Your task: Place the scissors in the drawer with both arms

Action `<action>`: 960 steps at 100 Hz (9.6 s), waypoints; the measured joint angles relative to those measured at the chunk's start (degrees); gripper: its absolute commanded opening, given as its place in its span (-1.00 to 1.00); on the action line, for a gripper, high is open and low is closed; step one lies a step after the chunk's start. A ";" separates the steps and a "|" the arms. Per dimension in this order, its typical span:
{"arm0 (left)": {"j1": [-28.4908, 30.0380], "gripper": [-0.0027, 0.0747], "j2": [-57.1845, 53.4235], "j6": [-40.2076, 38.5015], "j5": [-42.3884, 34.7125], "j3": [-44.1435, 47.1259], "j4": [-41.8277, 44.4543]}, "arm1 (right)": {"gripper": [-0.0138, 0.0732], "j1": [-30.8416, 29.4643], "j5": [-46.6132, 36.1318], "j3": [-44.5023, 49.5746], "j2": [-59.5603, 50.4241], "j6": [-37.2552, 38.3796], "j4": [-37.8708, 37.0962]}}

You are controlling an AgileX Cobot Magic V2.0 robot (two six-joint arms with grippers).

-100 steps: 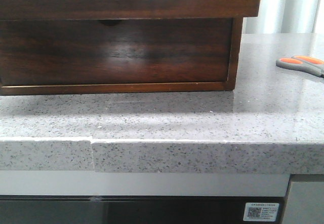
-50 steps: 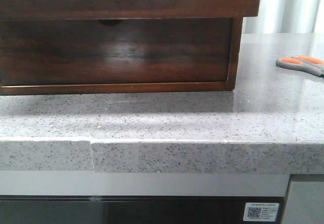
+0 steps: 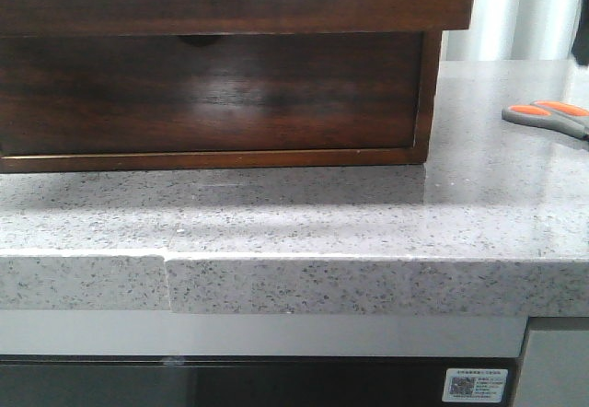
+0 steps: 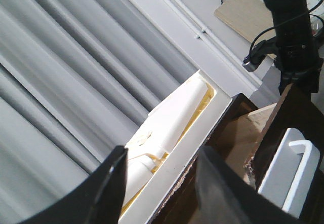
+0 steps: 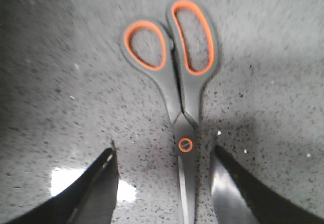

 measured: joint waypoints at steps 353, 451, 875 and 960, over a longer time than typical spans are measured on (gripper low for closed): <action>-0.04 -0.15 0.00 -0.04 0.00 0.00 -0.02 | -0.86 40.65 1.00 -20.97 -1.82 -46.18 5.39; -0.04 -0.48 -3.83 -0.04 3.95 0.00 -0.54 | -0.69 40.65 2.70 -20.97 0.89 -42.28 2.57; 34.67 -0.98 -27.12 -0.27 30.22 29.82 -48.82 | -0.82 31.46 -51.68 67.41 -88.06 2.60 -10.19; 34.67 -0.98 -27.12 -0.27 30.35 29.82 -48.82 | -0.82 -5.24 -29.75 73.60 -88.76 6.70 -4.76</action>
